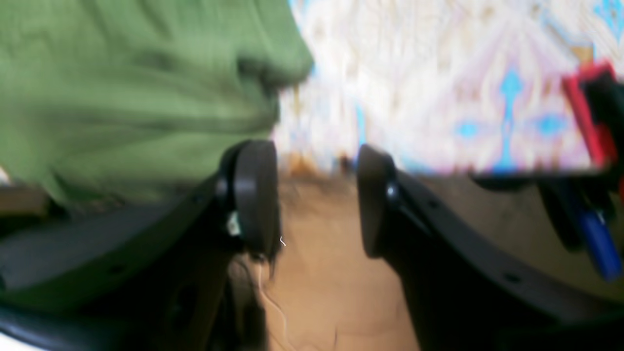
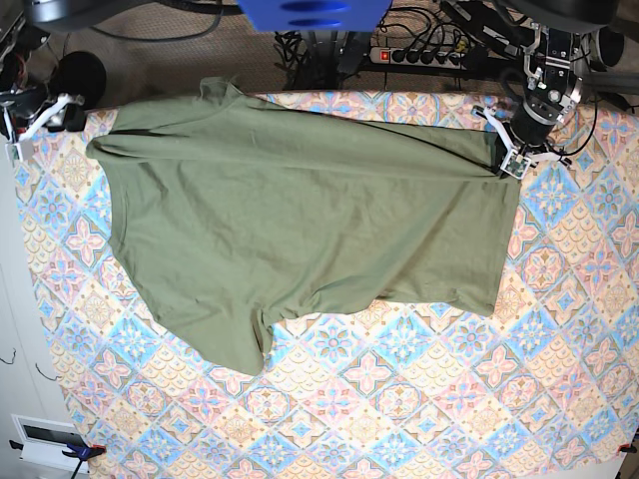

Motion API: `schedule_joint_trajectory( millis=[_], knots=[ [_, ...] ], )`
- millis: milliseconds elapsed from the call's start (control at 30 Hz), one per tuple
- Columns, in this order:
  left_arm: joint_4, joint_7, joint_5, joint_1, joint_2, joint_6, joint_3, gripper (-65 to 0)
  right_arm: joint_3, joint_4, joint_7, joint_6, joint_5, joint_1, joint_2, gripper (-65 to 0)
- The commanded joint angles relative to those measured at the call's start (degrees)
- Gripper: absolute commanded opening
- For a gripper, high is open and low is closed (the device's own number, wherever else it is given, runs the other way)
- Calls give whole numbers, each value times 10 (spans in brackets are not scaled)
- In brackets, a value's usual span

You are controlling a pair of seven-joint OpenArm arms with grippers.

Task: Layout the t-shirt on the table in an organized manner, then fold the t-shirt properly
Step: 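Regrasp the t-shirt edge with the right gripper and pull it outward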

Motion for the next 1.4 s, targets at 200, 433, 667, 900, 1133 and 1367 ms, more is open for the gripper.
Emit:
schedule_joint_trajectory(
  millis=[200,433,667,900,1133,1367],
  knots=[
    [7,-7,-3,-1,-9,4,-5,-650,-56,13,21,1,8,-17,11,-387],
    [7,-7,-3,-1,-9,4,-4,-650,-129,6,66,1,7,-16,11,-387],
    [7,-7,-3,-1,-9,4,-4,-650,-169,-9,84,1,6,23,11,-387],
    [7,-7,-3,0,-9,4,-5,-650,-169,-52,85,1,6,23,11,-387],
    [7,-7,-3,0,-9,4,-4,-650,-171,-59,98,1,5,23,11,-388],
    [7,-7,-3,0,-9,4,-4,-650,-169,-66,112,1,5,21,11,-390]
  ],
)
